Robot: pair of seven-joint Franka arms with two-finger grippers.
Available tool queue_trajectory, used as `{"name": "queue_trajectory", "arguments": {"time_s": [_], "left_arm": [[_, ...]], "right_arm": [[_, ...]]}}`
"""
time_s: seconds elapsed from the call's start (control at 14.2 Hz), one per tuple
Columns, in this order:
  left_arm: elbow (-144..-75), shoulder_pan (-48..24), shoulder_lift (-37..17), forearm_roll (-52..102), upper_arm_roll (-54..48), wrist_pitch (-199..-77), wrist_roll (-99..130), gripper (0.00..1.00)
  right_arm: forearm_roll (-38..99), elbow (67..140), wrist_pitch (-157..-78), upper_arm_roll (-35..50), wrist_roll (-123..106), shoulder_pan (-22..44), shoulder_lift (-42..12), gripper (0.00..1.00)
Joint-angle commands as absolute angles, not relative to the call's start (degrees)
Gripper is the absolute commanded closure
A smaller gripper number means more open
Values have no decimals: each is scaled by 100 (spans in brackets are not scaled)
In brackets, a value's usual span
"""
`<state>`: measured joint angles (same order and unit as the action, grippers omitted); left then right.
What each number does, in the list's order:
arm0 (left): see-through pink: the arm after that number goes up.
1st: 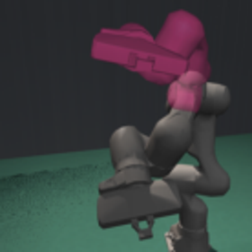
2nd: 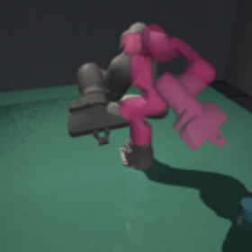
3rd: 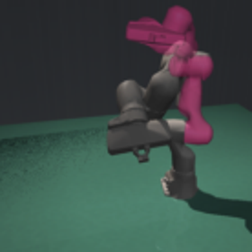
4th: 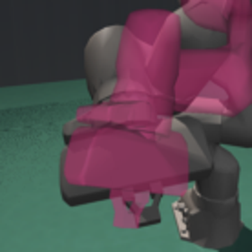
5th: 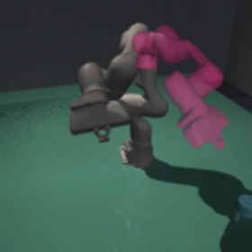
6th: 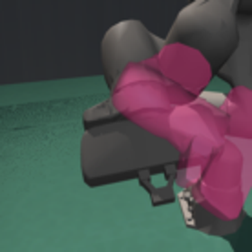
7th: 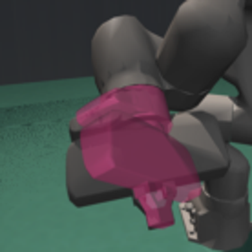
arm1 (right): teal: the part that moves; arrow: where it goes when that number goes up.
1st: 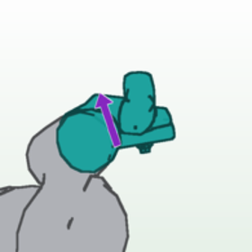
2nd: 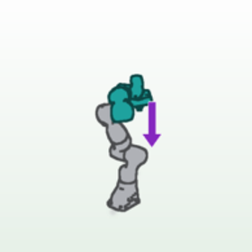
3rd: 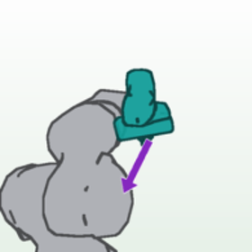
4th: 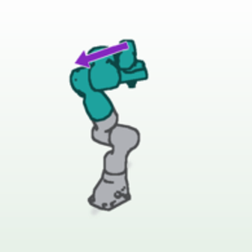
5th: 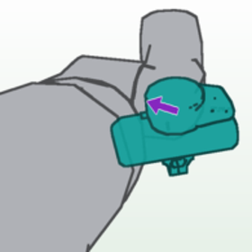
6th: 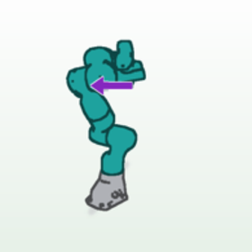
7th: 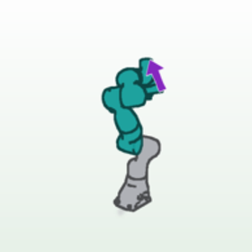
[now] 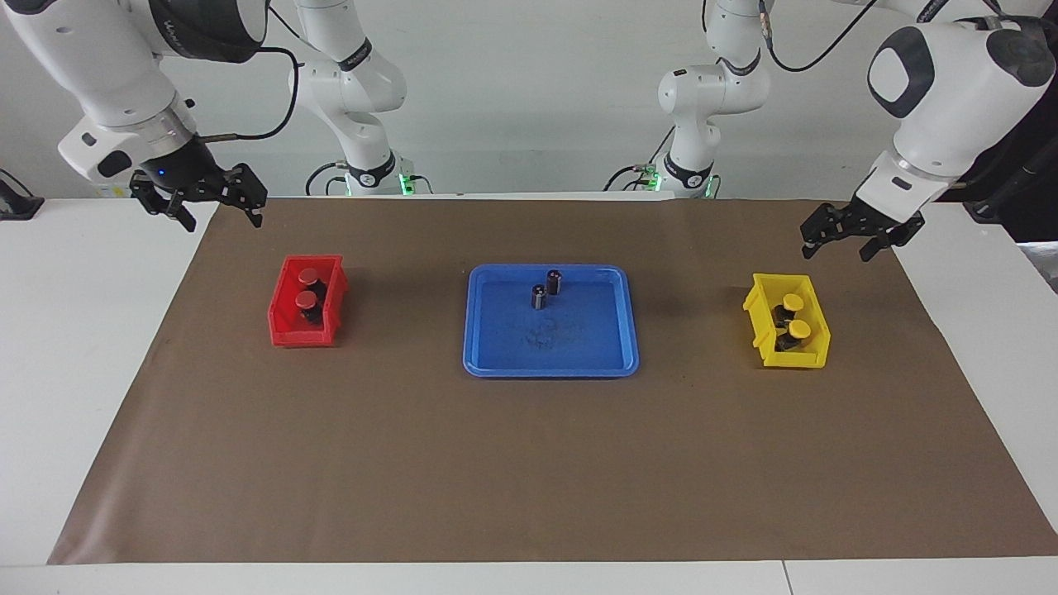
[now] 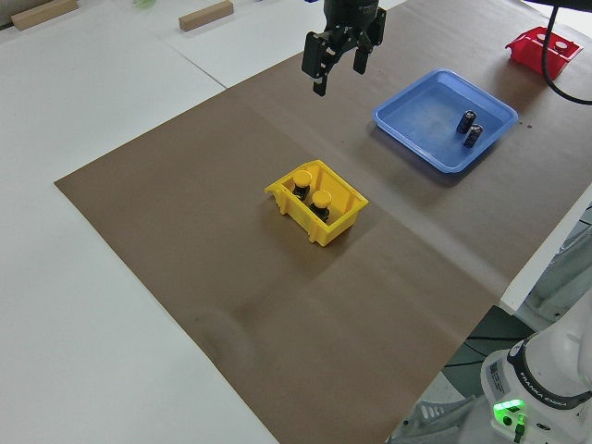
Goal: Sort red and yellow buttons by color
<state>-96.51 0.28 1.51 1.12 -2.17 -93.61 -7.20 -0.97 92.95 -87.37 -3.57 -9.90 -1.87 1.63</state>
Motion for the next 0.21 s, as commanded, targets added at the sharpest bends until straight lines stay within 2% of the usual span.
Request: {"name": "queue_trajectory", "arguments": {"time_s": [0.0,0.14], "left_arm": [[-9589,0,246,53,-228,-9229,-747,0],[-9606,-26,255,53,-298,-9246,-721,0]], "right_arm": [[-141,9396,-8719,-369,-923,-167,220,0],[-141,9396,-8710,-369,-923,-167,229,0]]}}
